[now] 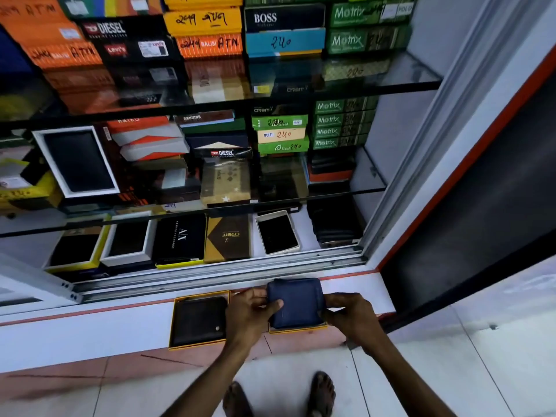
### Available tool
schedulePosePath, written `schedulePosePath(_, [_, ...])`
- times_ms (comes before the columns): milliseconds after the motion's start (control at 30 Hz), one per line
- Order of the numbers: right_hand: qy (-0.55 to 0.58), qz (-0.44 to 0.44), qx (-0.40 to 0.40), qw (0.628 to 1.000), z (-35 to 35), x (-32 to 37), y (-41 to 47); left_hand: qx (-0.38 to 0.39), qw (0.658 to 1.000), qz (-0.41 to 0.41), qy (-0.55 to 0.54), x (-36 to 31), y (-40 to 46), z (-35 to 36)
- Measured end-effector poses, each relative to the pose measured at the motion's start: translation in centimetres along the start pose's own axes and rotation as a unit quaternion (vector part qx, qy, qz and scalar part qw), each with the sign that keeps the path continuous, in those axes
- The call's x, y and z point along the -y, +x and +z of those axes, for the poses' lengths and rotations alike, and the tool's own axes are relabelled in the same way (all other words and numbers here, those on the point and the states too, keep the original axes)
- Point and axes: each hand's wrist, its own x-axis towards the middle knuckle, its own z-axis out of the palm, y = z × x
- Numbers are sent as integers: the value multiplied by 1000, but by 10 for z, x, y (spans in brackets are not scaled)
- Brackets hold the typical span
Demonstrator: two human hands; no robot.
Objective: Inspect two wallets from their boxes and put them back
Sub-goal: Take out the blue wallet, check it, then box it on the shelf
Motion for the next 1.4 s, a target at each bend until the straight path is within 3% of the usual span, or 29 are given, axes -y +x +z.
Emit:
schedulePosePath(133, [-49,39,8,998,10,-9,12,8,998,-22,53,19,13,12])
schedulePosePath(267, [-54,50,-39,996,15,-12,20,-6,995,-37,87,31,18,16])
schedulePosePath(433, [-49,40,-11,998,16,-8,25,34,995,-78,54,39,23,18])
schedulePosePath(567, [-8,49,-27,998,7,6,14,19,997,-79,5,17,11,3])
schedulePosePath(700, [72,21,-71,995,-13,34,-3,-28,997,-43,-56,-15,-3,-26])
schedulePosePath(1000, [214,-147,-112,959,-63,154,-9,-105,975,138,-141,-130,-2,-92])
schedulePosePath(1233, [163,-188,-178,952,-66,199,62,-149,962,206,-96,-171,63,-94])
schedulePosePath(1400, [127,-165,-185,960,-66,215,109,-106,972,188,-92,-191,109,-76])
